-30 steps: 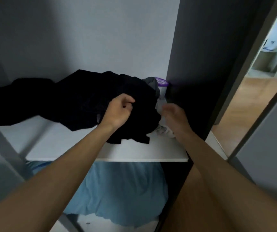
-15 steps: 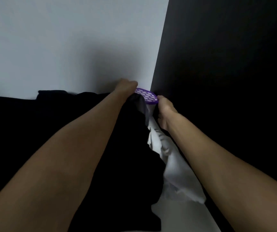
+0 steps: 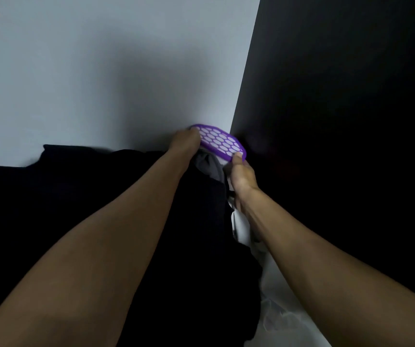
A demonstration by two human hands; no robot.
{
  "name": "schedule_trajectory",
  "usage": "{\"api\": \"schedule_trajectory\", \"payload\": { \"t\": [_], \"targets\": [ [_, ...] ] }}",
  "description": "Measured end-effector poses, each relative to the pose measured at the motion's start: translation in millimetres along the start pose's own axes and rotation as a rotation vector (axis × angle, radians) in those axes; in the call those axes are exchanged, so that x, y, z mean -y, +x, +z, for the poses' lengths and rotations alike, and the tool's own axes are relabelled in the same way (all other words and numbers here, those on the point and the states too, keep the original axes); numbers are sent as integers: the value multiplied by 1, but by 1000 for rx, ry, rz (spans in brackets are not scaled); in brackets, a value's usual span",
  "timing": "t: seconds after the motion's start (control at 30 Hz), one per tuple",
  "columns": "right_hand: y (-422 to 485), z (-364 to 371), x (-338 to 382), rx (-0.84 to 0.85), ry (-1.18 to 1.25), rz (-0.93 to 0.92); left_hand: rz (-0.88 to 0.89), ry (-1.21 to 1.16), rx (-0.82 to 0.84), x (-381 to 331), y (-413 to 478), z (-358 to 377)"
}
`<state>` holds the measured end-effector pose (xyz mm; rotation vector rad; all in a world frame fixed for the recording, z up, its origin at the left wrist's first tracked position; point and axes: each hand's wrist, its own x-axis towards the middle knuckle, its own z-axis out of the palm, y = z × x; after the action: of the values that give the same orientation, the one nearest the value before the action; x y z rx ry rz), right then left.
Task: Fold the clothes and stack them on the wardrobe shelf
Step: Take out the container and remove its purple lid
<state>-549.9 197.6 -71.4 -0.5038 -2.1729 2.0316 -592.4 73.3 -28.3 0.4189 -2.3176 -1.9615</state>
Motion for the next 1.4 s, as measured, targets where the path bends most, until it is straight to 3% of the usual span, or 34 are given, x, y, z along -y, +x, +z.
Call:
{"api": "schedule_trajectory", "payload": {
  "t": [0.23, 0.37, 0.67, 0.93, 1.27, 1.4],
  "targets": [
    [-48, -20, 69, 55, 374, -119, 50, -286, 53, -51, -79, -19],
    [-97, -47, 90, 116, 501, -85, 85, -347, 34, -66, -143, -37],
    [-248, -139, 51, 558, 458, 112, 70, -262, -123, -11, -361, -82],
    [-390, -166, -30, 974, 304, 284, -16, -424, -489, 82, -563, -119],
    [-647, -118, -119, 1225, 131, 382, -60, -548, -876, 201, -805, -223],
    [-777, -95, -156, 1386, 56, 350, -59, -596, -1111, 247, -917, -286]
  ]
}}
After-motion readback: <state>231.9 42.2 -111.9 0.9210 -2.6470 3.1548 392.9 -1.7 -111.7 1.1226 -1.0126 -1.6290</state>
